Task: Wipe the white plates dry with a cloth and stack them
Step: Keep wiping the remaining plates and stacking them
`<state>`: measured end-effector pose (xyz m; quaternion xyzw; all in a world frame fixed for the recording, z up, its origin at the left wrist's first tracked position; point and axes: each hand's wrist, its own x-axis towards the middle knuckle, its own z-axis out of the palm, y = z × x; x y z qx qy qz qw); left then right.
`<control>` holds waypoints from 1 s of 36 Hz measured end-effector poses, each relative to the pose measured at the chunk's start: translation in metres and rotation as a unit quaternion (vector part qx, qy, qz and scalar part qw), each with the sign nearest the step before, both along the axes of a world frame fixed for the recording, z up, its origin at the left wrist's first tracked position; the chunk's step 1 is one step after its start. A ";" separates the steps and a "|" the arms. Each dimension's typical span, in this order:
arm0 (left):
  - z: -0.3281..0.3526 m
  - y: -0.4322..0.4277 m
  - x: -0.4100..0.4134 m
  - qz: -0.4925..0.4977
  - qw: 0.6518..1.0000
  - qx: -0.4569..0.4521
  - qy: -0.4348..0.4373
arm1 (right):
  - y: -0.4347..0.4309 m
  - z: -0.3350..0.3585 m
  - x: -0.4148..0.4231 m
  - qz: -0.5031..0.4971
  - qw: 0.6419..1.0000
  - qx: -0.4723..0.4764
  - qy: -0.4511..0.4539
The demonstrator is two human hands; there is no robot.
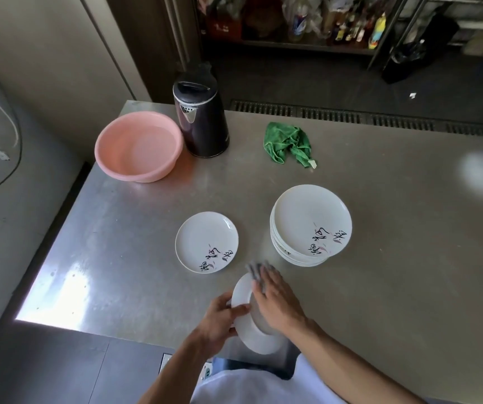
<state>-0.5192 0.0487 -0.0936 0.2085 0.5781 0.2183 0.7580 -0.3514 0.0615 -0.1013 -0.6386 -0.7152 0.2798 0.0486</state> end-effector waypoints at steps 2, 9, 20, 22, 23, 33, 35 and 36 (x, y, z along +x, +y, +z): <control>-0.001 -0.001 0.000 -0.004 1.000 -0.002 -0.002 | 0.001 0.000 0.002 0.003 1.000 0.021 0.005; -0.002 -0.003 0.003 0.002 1.000 0.008 -0.014 | -0.015 -0.005 0.001 0.143 0.987 0.054 0.052; 0.001 0.000 0.003 0.015 1.000 0.012 -0.008 | -0.007 0.002 -0.008 0.043 0.995 0.009 0.087; -0.001 -0.001 0.001 0.001 1.000 0.027 0.004 | -0.011 0.005 -0.016 0.097 0.989 0.013 0.110; -0.002 -0.003 0.000 -0.006 0.999 0.032 0.003 | -0.014 0.005 -0.017 0.110 0.986 0.003 0.123; 0.000 -0.006 -0.018 0.026 0.997 -0.005 -0.076 | -0.016 -0.005 0.012 0.021 0.996 0.014 0.084; 0.002 -0.002 -0.020 0.051 0.994 -0.002 -0.094 | -0.019 -0.002 0.020 0.026 0.995 0.009 0.094; 0.004 0.001 -0.020 0.067 0.993 -0.003 -0.095 | -0.020 0.000 0.023 0.013 0.994 -0.003 0.107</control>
